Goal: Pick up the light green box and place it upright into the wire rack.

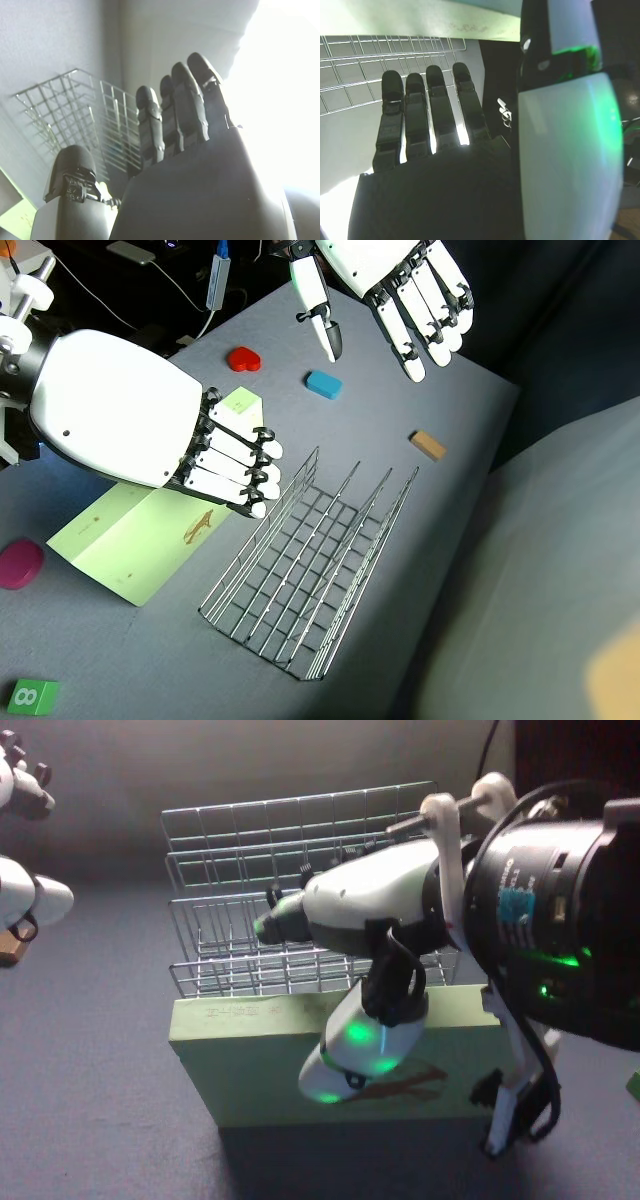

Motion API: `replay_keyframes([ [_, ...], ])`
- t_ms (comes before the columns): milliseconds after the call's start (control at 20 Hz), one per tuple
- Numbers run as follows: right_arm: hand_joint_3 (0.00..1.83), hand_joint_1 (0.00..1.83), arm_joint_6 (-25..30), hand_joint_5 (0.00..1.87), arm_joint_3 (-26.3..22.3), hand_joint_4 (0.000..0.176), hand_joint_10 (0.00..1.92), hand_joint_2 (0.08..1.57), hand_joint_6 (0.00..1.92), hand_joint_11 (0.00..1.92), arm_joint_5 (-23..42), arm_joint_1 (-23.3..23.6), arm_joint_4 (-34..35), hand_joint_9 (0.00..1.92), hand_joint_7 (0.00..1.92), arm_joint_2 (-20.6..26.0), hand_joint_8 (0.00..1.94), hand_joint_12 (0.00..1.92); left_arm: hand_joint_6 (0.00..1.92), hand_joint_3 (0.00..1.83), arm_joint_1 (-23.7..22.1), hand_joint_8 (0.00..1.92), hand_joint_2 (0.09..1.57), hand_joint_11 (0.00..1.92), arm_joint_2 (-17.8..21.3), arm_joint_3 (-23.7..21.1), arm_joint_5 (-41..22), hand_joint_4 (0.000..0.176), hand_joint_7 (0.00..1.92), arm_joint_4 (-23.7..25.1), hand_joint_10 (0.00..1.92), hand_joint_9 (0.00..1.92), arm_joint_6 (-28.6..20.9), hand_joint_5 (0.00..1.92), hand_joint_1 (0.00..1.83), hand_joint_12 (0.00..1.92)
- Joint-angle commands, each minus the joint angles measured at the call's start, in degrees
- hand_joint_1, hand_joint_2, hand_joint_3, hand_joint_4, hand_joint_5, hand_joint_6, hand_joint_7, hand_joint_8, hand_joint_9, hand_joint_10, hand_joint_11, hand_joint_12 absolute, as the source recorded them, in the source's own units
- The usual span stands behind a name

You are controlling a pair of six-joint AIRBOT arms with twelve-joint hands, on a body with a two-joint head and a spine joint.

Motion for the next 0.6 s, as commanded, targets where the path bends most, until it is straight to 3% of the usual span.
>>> replay_keyframes([
  [0,0.0,0.86,0.53,0.17,0.02,0.039,0.0,0.86,0.0,0.0,2.49,0.23,-3.2,0.1,0.15,-0.17,0.0,0.57,0.0,0.0,-0.65,0.0,1.25,0.0,0.54,-0.13,-1.09,0.026,0.24,4.52,0.0,0.26,0.41,0.38,0.19,0.73],
  [150,0.02,0.91,0.96,0.19,0.02,0.032,0.0,0.92,0.01,0.0,2.53,0.12,-3.26,0.11,0.17,-0.2,0.01,0.57,0.0,0.0,-0.83,0.0,1.25,0.0,0.54,-0.24,-1.01,0.025,0.24,4.52,0.0,0.26,0.41,0.38,0.19,0.73],
  [200,0.02,0.96,0.99,0.26,0.02,0.008,0.02,0.97,0.02,0.0,2.7,-0.12,-3.39,0.17,0.23,-0.24,0.01,0.72,0.0,0.0,-0.84,0.0,1.25,0.0,0.54,-0.27,-1.01,0.026,0.25,4.52,0.0,0.26,0.41,0.39,0.19,0.73],
  [250,0.01,0.98,0.99,0.3,0.02,0.0,0.01,0.98,0.01,0.0,2.76,-0.35,-3.65,0.22,0.26,-0.27,0.01,0.79,0.0,0.0,-0.84,0.0,1.25,0.0,0.54,-0.28,-1.01,0.026,0.25,4.52,0.0,0.26,0.41,0.39,0.19,0.73],
  [300,0.01,0.98,1.11,0.3,0.02,0.0,0.01,0.98,0.01,0.0,2.76,-0.78,-4.28,0.22,0.26,-0.31,0.01,0.79,0.0,0.0,-0.83,0.0,1.25,0.0,0.54,-0.29,-1.02,0.026,0.25,4.52,0.0,0.26,0.41,0.39,0.19,0.73],
  [350,0.01,1.02,1.52,0.37,0.02,0.0,0.03,1.02,0.01,0.0,2.79,-1.25,-5.61,0.33,0.35,-0.37,0.01,1.0,0.0,0.0,-0.83,0.0,1.25,0.0,0.54,-0.3,-1.02,0.026,0.24,4.52,0.0,0.26,0.41,0.39,0.19,0.73],
  [400,0.01,1.02,1.92,0.37,0.03,0.0,0.03,1.02,0.01,0.0,2.78,-1.59,-6.85,0.33,0.35,-0.39,0.01,1.0,0.0,0.0,-0.83,0.0,1.25,0.0,0.54,-0.3,-1.02,0.026,0.24,4.52,0.0,0.26,0.41,0.39,0.19,0.73],
  [450,0.01,1.05,2.01,0.45,0.03,0.0,0.02,1.05,0.01,0.03,2.78,-1.62,-7.14,0.43,0.45,-0.39,0.01,1.11,0.0,0.0,-0.84,0.0,1.25,0.0,0.54,-0.3,-1.02,0.026,0.24,4.52,0.0,0.26,0.41,0.39,0.19,0.73],
  [550,0.0,1.06,2.01,0.57,0.02,0.0,0.03,1.07,0.01,0.13,2.72,-1.28,-7.13,0.54,0.58,-0.38,0.01,1.13,0.0,0.0,-0.88,0.0,1.25,0.0,0.54,-0.32,-1.02,0.025,0.25,4.52,0.0,0.26,0.41,0.39,0.19,0.74],
])
